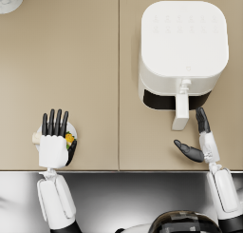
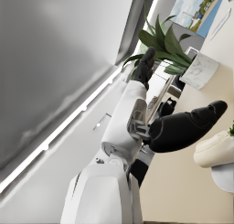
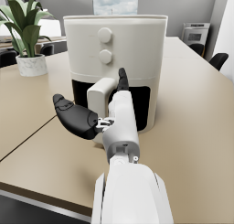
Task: Pick up the chicken rolls and place it into the air fryer
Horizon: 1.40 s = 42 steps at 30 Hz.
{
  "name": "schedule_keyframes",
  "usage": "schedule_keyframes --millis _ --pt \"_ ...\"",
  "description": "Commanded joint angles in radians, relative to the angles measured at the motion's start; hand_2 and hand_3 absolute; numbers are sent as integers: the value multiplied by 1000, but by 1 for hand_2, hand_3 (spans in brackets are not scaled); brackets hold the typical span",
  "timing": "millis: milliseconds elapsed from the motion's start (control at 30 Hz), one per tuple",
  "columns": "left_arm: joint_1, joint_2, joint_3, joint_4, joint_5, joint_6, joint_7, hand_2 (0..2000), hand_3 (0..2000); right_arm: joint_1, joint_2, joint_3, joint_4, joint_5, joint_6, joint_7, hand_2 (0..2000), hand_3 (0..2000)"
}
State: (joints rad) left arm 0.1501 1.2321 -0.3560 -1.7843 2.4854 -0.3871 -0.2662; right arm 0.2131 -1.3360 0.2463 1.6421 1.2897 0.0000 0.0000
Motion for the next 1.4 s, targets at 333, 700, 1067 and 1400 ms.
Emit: schedule_keyframes --millis 333,700,1067,1400 --pt "3 -2 -29 41 456 -1 -2 0 0 13 -27 -35 -36 0 0 0 0 0" --pt "25 -2 49 261 613 -1 -1 0 0 19 -52 -50 -52 0 0 0 0 0" --pt "59 -8 78 386 616 105 1 1361 327 17 -70 -63 -81 0 0 0 0 0" --pt "132 -23 126 237 617 86 95 2000 2000 64 -103 -26 -275 0 0 0 0 0"
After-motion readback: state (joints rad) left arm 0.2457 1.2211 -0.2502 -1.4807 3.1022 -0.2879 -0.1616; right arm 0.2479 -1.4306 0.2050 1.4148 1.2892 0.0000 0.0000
